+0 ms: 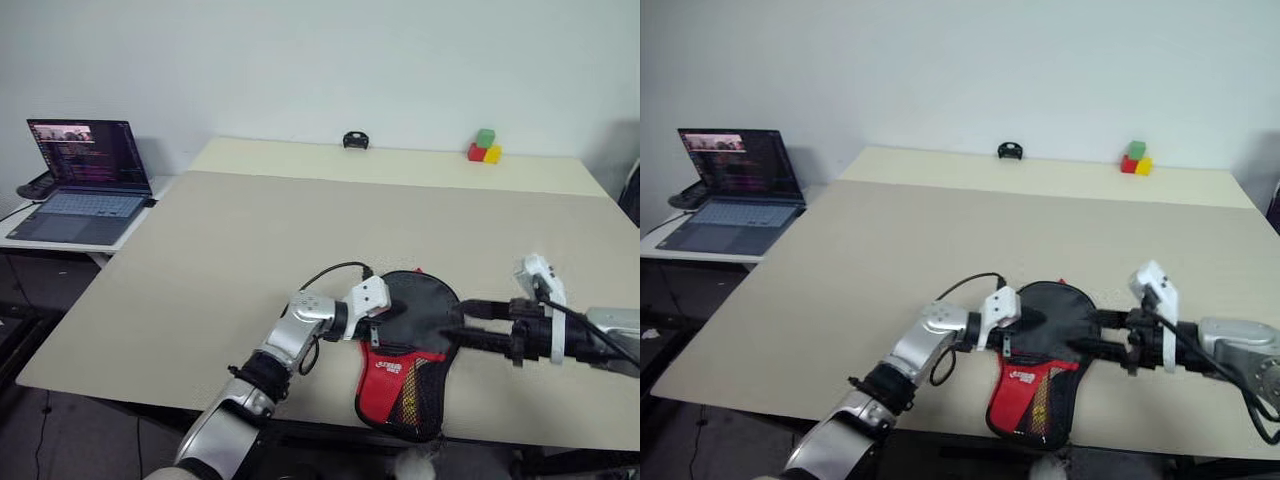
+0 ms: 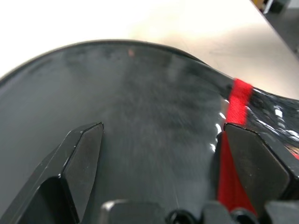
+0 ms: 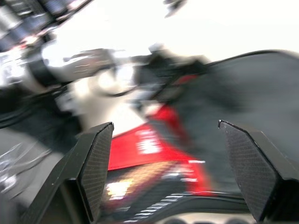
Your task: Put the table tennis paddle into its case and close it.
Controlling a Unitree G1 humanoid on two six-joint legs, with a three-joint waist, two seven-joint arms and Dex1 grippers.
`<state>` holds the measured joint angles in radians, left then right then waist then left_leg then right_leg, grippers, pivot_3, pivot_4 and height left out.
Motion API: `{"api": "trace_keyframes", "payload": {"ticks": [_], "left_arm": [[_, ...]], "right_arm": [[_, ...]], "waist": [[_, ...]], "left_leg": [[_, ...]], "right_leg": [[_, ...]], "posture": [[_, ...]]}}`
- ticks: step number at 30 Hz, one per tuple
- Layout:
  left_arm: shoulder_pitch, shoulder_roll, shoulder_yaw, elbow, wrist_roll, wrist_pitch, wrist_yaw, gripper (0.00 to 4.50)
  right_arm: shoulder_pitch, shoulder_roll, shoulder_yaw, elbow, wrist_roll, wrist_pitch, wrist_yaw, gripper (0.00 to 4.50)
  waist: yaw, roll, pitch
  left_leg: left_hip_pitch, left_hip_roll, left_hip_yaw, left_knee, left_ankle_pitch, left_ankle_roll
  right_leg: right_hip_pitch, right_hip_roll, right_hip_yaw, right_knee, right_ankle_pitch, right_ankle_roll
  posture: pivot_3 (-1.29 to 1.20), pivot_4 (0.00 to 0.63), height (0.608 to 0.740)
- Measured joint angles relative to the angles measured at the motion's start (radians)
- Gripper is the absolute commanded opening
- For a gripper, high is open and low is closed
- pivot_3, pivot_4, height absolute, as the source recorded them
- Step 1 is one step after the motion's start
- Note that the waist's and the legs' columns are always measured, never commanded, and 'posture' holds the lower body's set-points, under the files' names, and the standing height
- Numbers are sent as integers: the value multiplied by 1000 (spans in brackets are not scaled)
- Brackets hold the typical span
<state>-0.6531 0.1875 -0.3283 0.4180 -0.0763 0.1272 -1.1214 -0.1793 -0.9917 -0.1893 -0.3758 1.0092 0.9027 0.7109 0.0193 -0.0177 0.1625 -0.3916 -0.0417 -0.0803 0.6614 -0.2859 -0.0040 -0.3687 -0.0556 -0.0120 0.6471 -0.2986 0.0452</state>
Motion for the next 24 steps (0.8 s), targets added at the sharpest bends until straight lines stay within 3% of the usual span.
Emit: {"api": "trace_keyframes", "payload": {"ticks": [3, 10, 16, 24], "left_arm": [[-1, 28, 64, -141, -57, 114, 29, 4500], [45, 128, 224, -503, -235, 356, 111, 4500], [284, 276, 341, -618, -280, 413, 160, 4500], [341, 318, 415, -696, -303, 432, 280, 4500]], "right_arm": [[-51, 57, 34, 105, -120, -97, 25, 3929], [-173, 129, 92, 341, -339, -288, 116, 3929], [-285, 148, 88, 570, -433, -361, 180, 3929], [-409, 140, 68, 857, -549, -487, 253, 3929]], "waist": [[-2, 1, 1], [-5, 3, 3], [-18, 9, 6], [-6, 9, 7]], "left_leg": [[-8, 0, 0, 1, 3, -5], [-7, 1, 2, 0, 3, -5], [-7, 1, 3, 2, 3, -5], [-7, 0, 3, 2, 3, -5]], "right_leg": [[-8, 0, 0, 1, 0, 0], [-8, 0, 1, 0, 0, 0], [-8, 0, 2, 2, 1, -1], [-7, -1, 2, 1, 1, -1]], "posture": [[0, 150, 740], [0, 150, 740], [0, 150, 740], [0, 150, 740]]}}
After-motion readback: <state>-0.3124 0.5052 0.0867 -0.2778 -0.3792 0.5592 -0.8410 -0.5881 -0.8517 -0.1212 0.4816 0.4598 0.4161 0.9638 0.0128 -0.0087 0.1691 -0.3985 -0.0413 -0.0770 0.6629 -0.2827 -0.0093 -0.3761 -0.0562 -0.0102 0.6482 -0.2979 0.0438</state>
